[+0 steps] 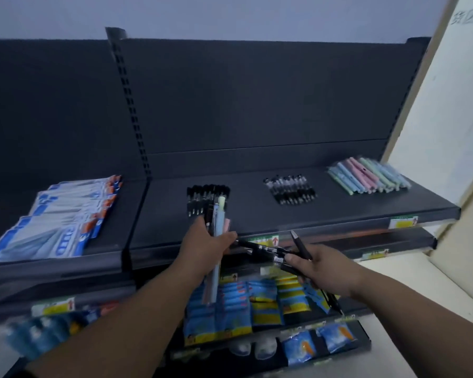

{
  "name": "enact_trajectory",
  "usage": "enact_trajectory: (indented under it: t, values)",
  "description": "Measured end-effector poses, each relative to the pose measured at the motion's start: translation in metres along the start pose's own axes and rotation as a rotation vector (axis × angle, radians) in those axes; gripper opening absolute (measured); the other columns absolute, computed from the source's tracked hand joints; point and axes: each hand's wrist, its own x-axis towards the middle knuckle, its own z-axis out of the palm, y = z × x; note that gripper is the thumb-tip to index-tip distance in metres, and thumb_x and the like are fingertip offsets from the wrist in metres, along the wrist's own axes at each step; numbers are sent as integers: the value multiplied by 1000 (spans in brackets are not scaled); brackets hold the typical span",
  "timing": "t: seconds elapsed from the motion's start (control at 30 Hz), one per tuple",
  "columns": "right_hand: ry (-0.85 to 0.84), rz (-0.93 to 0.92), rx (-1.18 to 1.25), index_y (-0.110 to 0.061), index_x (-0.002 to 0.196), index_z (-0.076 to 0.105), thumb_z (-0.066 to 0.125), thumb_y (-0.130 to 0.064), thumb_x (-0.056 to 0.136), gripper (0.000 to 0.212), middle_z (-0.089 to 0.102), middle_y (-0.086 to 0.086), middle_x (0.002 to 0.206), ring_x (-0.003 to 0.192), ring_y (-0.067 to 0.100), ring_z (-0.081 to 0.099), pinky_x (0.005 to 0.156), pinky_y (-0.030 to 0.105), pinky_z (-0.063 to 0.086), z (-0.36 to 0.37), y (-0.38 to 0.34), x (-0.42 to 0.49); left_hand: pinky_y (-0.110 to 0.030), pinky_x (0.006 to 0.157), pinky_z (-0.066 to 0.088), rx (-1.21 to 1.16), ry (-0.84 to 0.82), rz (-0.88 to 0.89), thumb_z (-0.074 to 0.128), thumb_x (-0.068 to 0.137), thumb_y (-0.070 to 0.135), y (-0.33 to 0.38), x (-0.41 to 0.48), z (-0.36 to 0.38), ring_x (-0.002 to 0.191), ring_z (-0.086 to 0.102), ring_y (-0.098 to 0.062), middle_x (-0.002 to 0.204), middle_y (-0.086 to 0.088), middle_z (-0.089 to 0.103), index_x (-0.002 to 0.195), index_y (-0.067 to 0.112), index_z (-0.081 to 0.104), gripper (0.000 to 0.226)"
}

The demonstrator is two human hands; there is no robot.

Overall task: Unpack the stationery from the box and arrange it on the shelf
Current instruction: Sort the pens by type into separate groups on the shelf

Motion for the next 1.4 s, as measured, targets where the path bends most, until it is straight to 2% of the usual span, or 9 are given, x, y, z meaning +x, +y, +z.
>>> enact_trajectory:
  t: [0.17,0.33,0.47,0.67,0.77,0.9,1.13,1.3,1.4]
  values:
    - [-18,-58,-113,-30,93,60,48,-48,96,21,63,-7,71,61,3,57,62,18,44,-38,-8,72,-17,48,46,142,-70,6,71,84,34,8,69,0,69,63,-8,95,-3,64,130,11,44,59]
    - [-112,-77,-98,-31,106,62,51,-46,95,22,67,-6,72,50,2,54,57,13,46,-67,-29,153,-23,54,47,124,-68,26,72,82,29,22,132,-22,67,62,-11,90,-4,65,102,18,54,29]
    - [-263,-90,-213,-38,104,60,52,-49,94,17,66,-8,74,53,8,54,63,19,48,-77,-44,207,-22,61,48,269,-17,114,73,81,32,32,172,-46,79,62,-9,96,4,61,108,23,51,36]
    - [-438,-208,-349,-44,106,64,52,-54,91,21,64,-10,68,52,5,54,66,23,48,-71,-64,265,-27,76,53,611,-222,101,78,73,37,29,195,-55,86,62,-7,96,8,62,101,25,53,40]
    - [-493,-325,-327,-42,92,64,54,-47,93,10,63,-8,70,53,5,54,59,17,44,-65,-69,287,-25,77,51,668,-250,45,78,71,38,27,194,-59,86,61,-7,95,9,62,99,27,55,38]
    - [-561,-420,-332,-40,96,63,58,-42,93,6,66,-12,73,58,-2,58,58,10,45,-62,-72,304,-22,74,48,666,-250,-14,78,72,34,28,189,-59,85,62,-9,90,11,63,98,25,58,35]
    - [-654,-407,-411,-52,119,51,53,-52,92,27,72,-6,80,75,16,69,75,25,52,-66,-57,333,-23,65,51,580,-104,-144,80,70,30,20,182,-67,70,64,-9,81,1,68,88,18,60,29]
    - [-654,-384,-428,-35,99,64,58,-56,88,25,69,-9,74,70,10,63,72,27,52,-68,-49,343,-11,43,38,408,165,-269,77,75,25,11,185,-68,44,54,-2,59,3,64,84,17,58,23]
    - [-626,-402,-371,-28,95,66,69,-49,82,25,65,-10,68,66,8,61,68,23,50,-64,-49,342,-16,47,41,386,251,-291,76,75,28,5,192,-55,48,57,-6,62,2,65,87,15,58,25]
